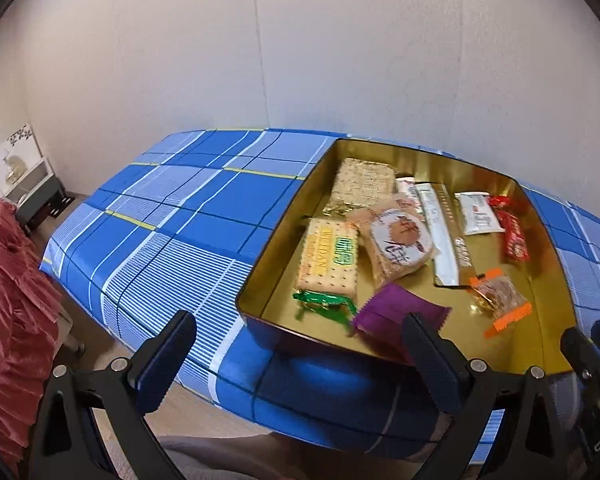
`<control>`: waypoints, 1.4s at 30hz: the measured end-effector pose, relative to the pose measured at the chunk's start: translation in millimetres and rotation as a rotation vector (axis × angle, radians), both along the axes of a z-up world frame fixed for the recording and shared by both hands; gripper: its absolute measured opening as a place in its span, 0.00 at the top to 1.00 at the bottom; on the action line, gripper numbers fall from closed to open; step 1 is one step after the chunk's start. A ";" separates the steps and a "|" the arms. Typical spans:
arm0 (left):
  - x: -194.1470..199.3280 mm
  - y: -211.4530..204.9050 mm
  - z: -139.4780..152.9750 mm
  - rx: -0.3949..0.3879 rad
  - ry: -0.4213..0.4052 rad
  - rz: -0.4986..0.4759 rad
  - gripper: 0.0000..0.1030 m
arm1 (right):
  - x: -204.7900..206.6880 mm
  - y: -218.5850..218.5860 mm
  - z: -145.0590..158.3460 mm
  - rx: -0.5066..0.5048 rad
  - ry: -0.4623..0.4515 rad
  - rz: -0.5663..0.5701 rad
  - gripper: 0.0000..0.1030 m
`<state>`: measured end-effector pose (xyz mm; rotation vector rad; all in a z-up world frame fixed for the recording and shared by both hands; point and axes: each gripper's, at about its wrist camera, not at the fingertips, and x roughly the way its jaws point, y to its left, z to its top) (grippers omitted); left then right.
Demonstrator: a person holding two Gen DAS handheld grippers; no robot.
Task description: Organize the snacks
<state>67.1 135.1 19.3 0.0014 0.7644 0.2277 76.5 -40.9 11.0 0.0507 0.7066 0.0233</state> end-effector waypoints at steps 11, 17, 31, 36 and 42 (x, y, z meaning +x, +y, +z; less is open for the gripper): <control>-12.2 -13.8 3.1 0.045 -0.031 -0.060 0.00 | -5.8 2.0 4.2 0.017 -0.016 -0.011 0.49; -12.5 -12.2 2.8 0.047 -0.031 -0.057 0.00 | -3.9 6.0 3.9 0.018 -0.011 0.004 0.49; -12.8 -9.1 3.3 0.047 -0.039 -0.045 0.00 | -0.7 8.9 4.9 0.019 -0.006 0.020 0.49; -13.4 -11.2 4.0 0.054 -0.045 -0.052 0.00 | -0.5 9.1 5.2 0.018 -0.007 0.019 0.49; -13.0 -10.9 3.5 0.051 -0.042 -0.049 0.00 | -0.5 10.6 5.8 0.017 -0.010 0.024 0.49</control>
